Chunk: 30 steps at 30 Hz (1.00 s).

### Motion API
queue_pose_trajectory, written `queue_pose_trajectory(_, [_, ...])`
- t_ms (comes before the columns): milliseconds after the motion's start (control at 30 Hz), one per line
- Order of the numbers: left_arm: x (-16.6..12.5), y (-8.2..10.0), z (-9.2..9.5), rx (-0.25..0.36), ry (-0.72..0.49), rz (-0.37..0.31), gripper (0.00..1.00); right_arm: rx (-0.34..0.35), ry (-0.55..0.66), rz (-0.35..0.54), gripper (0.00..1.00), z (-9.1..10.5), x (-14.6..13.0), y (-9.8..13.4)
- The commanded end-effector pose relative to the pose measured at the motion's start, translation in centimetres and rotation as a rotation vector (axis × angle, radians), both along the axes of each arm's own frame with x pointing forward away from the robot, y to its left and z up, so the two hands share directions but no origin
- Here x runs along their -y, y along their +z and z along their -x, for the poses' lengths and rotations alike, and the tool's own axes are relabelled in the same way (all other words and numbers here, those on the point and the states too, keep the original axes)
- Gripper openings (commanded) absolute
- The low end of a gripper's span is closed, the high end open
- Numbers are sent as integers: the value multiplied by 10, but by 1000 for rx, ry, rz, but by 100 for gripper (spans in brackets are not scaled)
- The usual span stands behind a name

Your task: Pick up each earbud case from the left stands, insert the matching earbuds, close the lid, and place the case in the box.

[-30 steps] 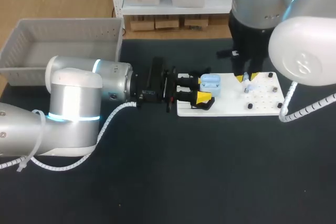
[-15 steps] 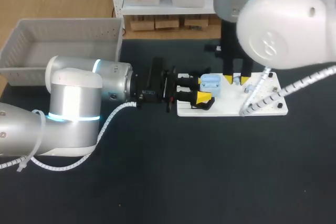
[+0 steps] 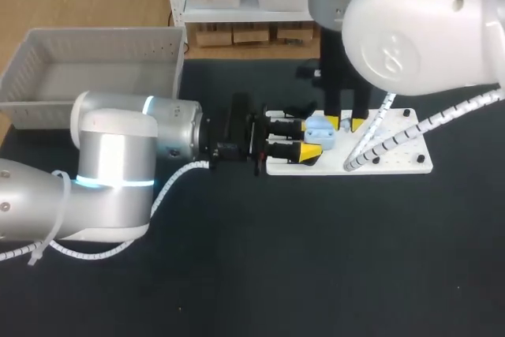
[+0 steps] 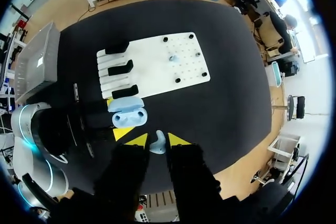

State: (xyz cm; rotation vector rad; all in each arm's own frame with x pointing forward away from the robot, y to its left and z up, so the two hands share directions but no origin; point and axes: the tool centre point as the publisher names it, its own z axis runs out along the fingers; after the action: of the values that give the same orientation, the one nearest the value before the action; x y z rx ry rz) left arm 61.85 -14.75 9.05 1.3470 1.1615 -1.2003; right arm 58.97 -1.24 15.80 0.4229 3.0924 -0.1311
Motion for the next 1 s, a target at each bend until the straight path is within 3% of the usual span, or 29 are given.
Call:
queue_pose_trajectory(33, [2, -1, 5, 2, 17, 4, 0, 2, -17, -25, 0, -1, 1, -2])
queue_pose_trajectory(833, [3, -1, 6, 2, 16, 4, 0, 2, -17, -25, 0, -1, 1, -2])
queue_pose_trajectory(1000, [3, -1, 6, 2, 16, 4, 0, 35, -117, -55, 0, -6, -9, 1])
